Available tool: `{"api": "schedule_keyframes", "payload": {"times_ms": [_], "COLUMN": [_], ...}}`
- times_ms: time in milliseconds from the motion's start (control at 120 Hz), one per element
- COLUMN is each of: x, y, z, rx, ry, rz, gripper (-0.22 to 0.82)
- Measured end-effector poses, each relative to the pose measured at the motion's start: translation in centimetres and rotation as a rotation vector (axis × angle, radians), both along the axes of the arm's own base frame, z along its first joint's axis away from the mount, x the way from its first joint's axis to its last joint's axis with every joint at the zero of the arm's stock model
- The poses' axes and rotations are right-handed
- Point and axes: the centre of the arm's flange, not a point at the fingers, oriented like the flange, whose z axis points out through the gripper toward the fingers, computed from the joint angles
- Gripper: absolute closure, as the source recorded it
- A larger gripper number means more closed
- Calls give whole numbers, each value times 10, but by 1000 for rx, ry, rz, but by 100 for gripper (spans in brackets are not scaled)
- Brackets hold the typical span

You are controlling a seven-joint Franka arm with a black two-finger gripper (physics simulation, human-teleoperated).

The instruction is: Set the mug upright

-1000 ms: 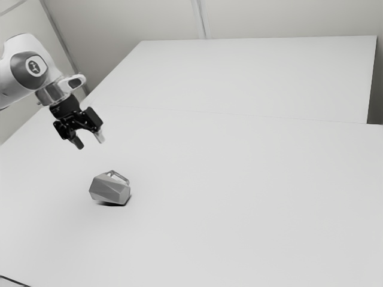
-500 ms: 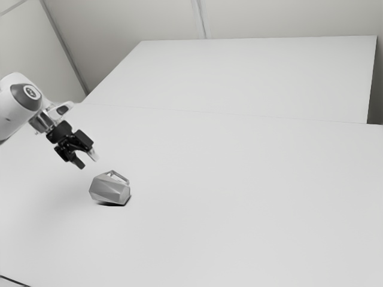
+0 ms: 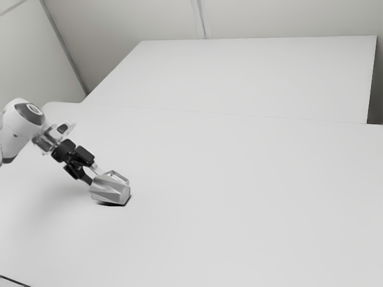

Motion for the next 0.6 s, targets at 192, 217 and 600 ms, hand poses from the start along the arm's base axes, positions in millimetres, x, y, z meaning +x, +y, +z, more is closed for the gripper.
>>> {"api": "schedule_keyframes", "payload": {"times_ms": [192, 217, 600], "x": [-7, -7, -9], "y": [-8, -10, -20], "z": [-16, -16, -17], "rx": [-108, -120, -212], "ry": [10, 9, -8], "rz": [-4, -6, -41], "gripper": [2, 5, 65]}}
